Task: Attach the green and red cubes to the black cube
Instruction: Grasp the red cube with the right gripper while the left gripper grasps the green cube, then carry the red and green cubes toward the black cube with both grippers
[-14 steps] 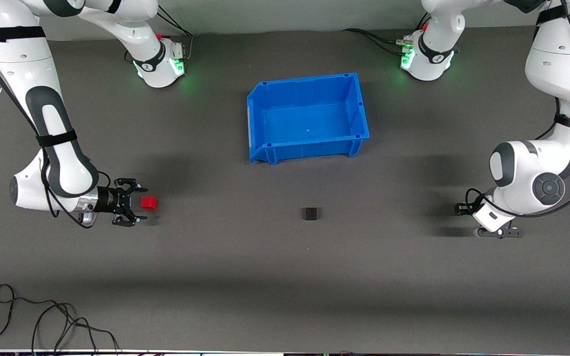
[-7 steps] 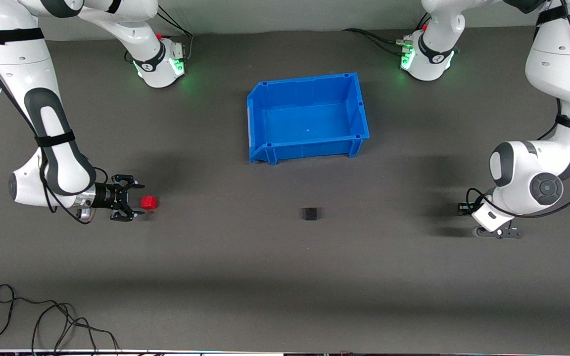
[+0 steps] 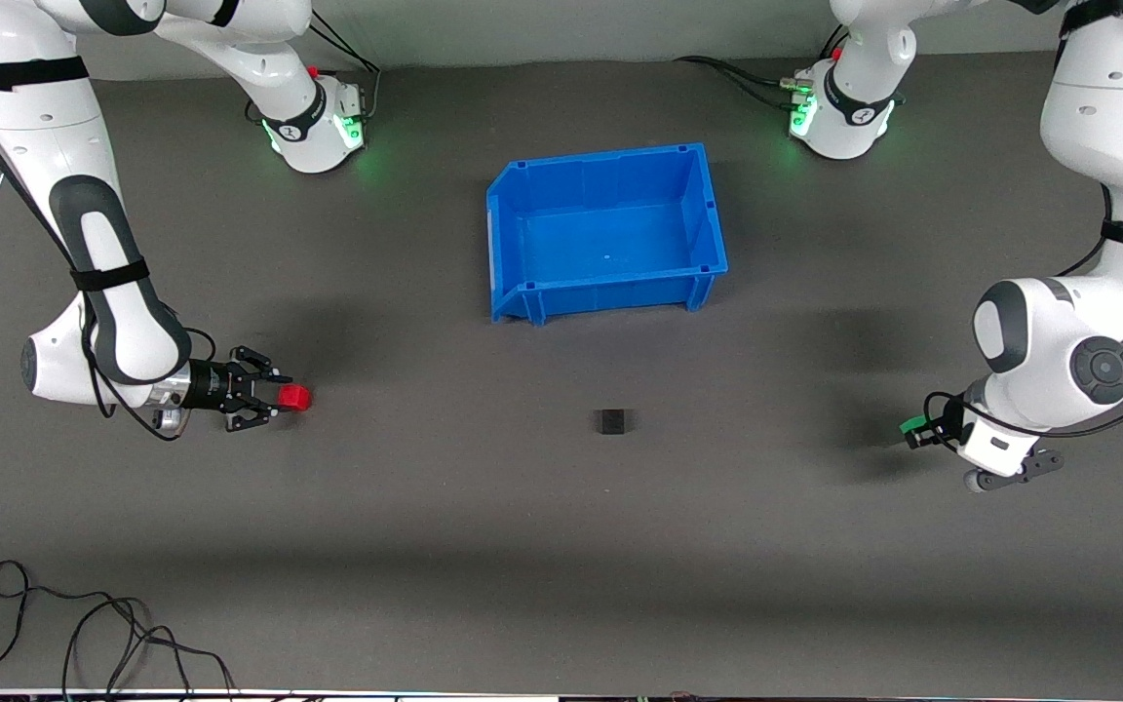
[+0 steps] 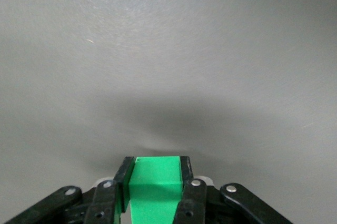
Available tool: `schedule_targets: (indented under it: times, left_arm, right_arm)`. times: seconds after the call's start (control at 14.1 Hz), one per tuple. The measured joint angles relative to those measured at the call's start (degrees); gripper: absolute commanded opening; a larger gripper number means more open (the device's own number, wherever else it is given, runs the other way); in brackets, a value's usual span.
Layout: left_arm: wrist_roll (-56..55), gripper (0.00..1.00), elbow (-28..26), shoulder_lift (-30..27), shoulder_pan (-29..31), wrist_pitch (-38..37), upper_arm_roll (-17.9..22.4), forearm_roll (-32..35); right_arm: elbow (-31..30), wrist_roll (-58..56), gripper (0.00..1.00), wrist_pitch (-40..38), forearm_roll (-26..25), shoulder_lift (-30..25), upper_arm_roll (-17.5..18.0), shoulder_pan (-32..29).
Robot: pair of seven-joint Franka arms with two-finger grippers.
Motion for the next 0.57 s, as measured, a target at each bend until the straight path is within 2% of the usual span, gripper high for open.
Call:
schedule_targets:
  times: [0.28,0.36,0.57]
  left_arm:
    - [-18.3,0.0,0.1,-0.4,-3.3,0.0,-2.0,-0.7]
    - [-21.2,0.0,0.4,-0.5,-3.9,-0.1,-2.0,-0.8]
    - [-27.9,0.0,3.2,-0.9,-5.0,-5.3,-2.0,-0.9]
  right_arm:
    - [0.1,0.0,0.3,0.0,0.1,-0.1,0.0,0.0]
    - [0.4,0.0,0.27,0.1,0.2,-0.1,0.0,0.1]
    - [2.7,0.9,0.27,-0.2,0.8,-0.3,0.2,0.6]
